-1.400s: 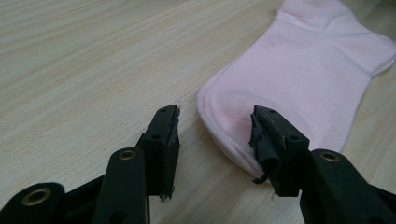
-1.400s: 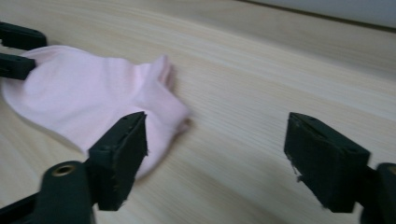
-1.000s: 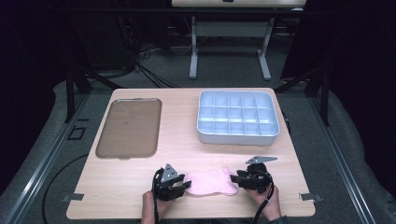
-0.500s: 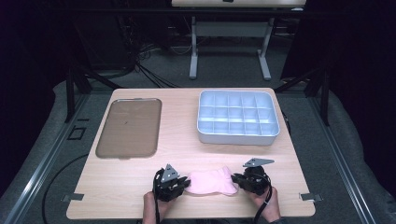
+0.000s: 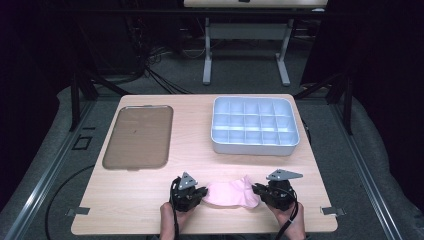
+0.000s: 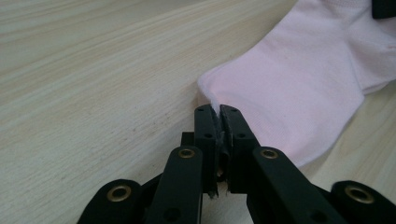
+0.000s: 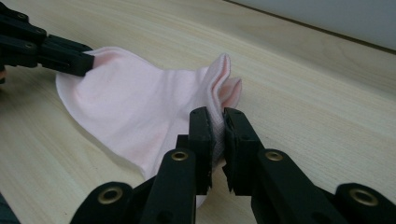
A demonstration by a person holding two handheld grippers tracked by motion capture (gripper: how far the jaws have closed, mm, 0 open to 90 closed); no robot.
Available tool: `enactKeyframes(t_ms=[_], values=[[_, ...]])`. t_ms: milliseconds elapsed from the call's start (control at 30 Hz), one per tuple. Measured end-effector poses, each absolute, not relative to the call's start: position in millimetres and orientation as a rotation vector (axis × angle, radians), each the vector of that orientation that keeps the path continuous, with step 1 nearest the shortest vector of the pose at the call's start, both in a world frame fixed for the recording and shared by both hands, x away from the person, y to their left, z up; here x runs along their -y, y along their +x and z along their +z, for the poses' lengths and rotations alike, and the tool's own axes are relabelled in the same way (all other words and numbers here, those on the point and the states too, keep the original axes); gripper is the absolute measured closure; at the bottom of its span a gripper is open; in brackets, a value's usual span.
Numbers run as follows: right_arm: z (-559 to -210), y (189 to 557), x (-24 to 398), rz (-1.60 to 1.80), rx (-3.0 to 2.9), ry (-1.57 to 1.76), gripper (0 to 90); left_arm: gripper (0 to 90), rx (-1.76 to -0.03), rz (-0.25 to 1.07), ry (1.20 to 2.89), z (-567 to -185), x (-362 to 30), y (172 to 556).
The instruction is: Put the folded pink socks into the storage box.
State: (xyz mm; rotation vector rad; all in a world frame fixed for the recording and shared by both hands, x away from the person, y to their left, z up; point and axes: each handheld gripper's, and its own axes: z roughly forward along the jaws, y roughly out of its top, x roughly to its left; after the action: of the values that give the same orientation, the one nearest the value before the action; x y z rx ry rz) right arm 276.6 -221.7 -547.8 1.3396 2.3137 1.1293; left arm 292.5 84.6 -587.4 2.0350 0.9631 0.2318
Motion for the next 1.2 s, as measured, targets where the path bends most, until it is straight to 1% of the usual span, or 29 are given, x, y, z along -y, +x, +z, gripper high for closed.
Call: enactKeyframes(t_ms=[233,400,633,700,767,800,867,900,1033,1200], values=[[-533,271,218,1.132,-2.327,1.290,82.5,85.7,-0.952,0.229,2.041,-588,-79,293],[-528,270,209,1.099,-2.343,1.260,82.3,84.2,-0.953,0.218,2.031,-589,-81,294],[-552,280,223,1.025,-2.334,1.396,81.6,82.9,-0.950,0.225,2.034,-590,-81,293],[-559,282,226,1.010,-2.333,1.422,77.4,82.3,-0.949,0.227,2.034,-590,-81,293],[-562,284,228,0.981,-2.316,1.461,63.9,82.2,-0.952,0.231,2.032,-590,-81,293],[-562,284,229,0.965,-2.315,1.480,62.8,82.2,-0.951,0.234,2.032,-590,-80,293],[-564,283,230,0.946,-2.311,1.506,56.1,82.2,-0.947,0.241,2.038,-590,-80,293],[-564,282,230,0.932,-2.315,1.518,54.9,82.1,-0.946,0.240,2.038,-590,-80,292],[-566,280,224,0.878,-2.325,1.534,55.3,82.2,-0.941,0.256,2.044,-590,-79,291],[-566,276,215,0.819,-2.276,1.530,64.0,82.2,-0.940,0.273,2.048,-589,-78,290]])
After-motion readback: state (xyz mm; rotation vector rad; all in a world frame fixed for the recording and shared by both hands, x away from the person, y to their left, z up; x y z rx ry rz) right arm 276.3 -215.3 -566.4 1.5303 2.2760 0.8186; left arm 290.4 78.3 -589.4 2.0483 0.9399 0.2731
